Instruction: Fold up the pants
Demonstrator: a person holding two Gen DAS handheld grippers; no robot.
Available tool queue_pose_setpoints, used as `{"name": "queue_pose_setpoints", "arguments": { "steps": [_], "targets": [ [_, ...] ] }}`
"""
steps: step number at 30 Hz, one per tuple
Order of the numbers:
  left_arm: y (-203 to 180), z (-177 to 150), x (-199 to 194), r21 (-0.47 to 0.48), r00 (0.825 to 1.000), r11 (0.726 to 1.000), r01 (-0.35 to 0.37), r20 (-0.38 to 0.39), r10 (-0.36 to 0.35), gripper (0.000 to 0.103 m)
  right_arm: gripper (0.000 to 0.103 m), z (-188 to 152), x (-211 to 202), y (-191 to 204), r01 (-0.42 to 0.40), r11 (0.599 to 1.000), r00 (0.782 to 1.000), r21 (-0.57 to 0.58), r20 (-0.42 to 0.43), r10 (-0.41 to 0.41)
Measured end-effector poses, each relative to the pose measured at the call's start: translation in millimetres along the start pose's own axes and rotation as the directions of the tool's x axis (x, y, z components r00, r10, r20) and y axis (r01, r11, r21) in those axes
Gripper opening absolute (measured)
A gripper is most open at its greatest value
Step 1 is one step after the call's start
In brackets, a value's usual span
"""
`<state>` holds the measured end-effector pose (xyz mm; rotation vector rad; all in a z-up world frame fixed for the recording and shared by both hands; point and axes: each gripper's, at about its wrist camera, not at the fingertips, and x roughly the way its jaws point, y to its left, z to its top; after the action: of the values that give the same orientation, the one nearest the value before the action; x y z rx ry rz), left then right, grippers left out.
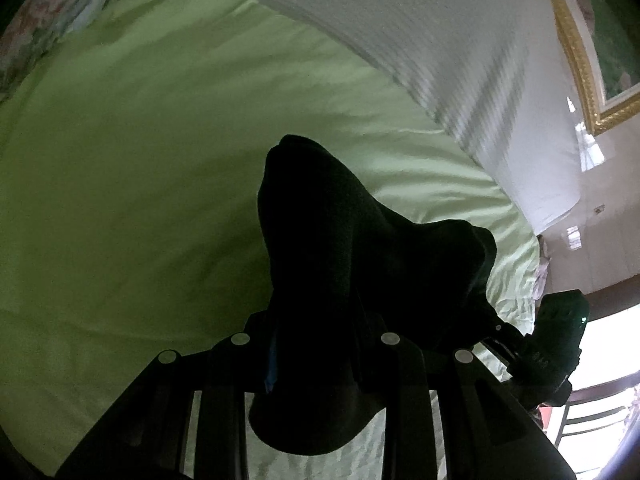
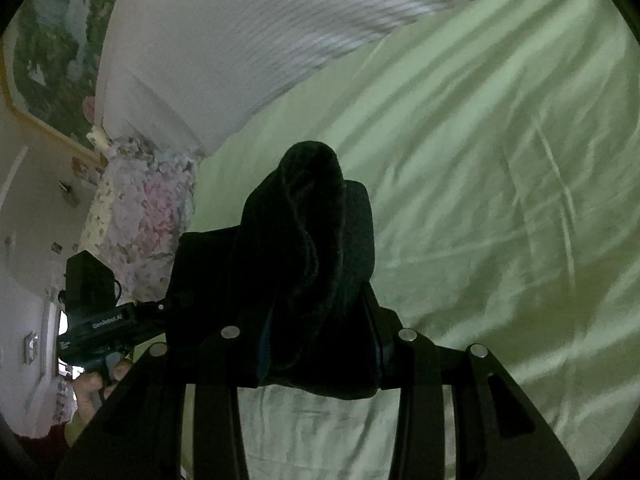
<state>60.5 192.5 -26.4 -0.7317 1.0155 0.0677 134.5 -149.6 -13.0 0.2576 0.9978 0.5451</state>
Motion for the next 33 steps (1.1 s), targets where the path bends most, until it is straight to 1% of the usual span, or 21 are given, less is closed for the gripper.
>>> {"name": "queue_pose_setpoints", "arguments": {
  "steps": [4,6,8,11,12,14,16,21,23,25,27,28,29,33],
  "targets": [
    [3,-3,1,0.007,1.000,1.000,-0.015,0.000,0.015,0.027,0.040,0,5,-7,0.005,1.000,1.000,0.007,-0.012,-0.005],
    [2,-4,2,0.013,1.000,1.000,-0.020,-0.003,0.020,0.029,0.042,0,7,-10,0.015,1.000,1.000,0.006,-0.018,-0.015],
    [3,-4,4,0.013,1.000,1.000,-0.025,-0.006,0.025,0.031,0.046,0,10,-12,0.043,0.999,0.999,-0.002,-0.030,-0.043],
    [6,-4,7,0.004,0.999,0.999,-0.042,-0.010,0.042,0.039,0.048,0,12,-16,0.080,0.997,0.996,-0.014,-0.035,-0.080],
    [7,-4,8,0.002,0.999,0.999,-0.052,-0.010,0.052,0.043,0.048,0,11,-17,0.084,0.996,0.996,-0.016,-0.034,-0.084],
    [9,-5,8,0.001,0.997,0.997,-0.072,-0.011,0.072,0.047,0.053,0,10,-18,0.099,0.995,0.994,-0.025,-0.034,-0.100],
    [10,-7,8,0.001,0.996,0.996,-0.087,-0.010,0.087,0.054,0.057,-1,9,-18,0.110,0.993,0.993,-0.037,-0.034,-0.111],
    [7,-10,3,0.013,0.992,0.992,-0.123,-0.007,0.123,0.062,0.062,-1,5,-10,0.132,0.988,0.990,-0.073,-0.030,-0.135],
    [6,-12,0,0.023,0.991,0.991,-0.131,-0.004,0.131,0.065,0.067,-2,2,-4,0.135,0.986,0.990,-0.098,-0.021,-0.137],
    [4,-15,-5,0.034,0.988,0.987,-0.155,0.008,0.155,0.069,0.071,-3,-1,2,0.139,0.983,0.990,-0.119,-0.016,-0.142],
    [2,-20,-10,0.044,0.986,0.985,-0.166,0.022,0.165,0.072,0.073,-4,-4,10,0.145,0.978,0.989,-0.147,-0.009,-0.148],
    [1,-22,-13,0.046,0.985,0.984,-0.169,0.028,0.168,0.073,0.076,-5,-6,13,0.149,0.976,0.988,-0.158,-0.006,-0.152],
    [-1,-23,-15,0.049,0.985,0.984,-0.169,0.033,0.167,0.074,0.078,-6,-7,16,0.154,0.973,0.988,-0.172,-0.002,-0.156],
    [-6,-30,-23,0.058,0.985,0.984,-0.169,0.047,0.166,0.075,0.081,-10,-15,28,0.145,0.963,0.989,-0.227,0.014,-0.146]
  ]
}}
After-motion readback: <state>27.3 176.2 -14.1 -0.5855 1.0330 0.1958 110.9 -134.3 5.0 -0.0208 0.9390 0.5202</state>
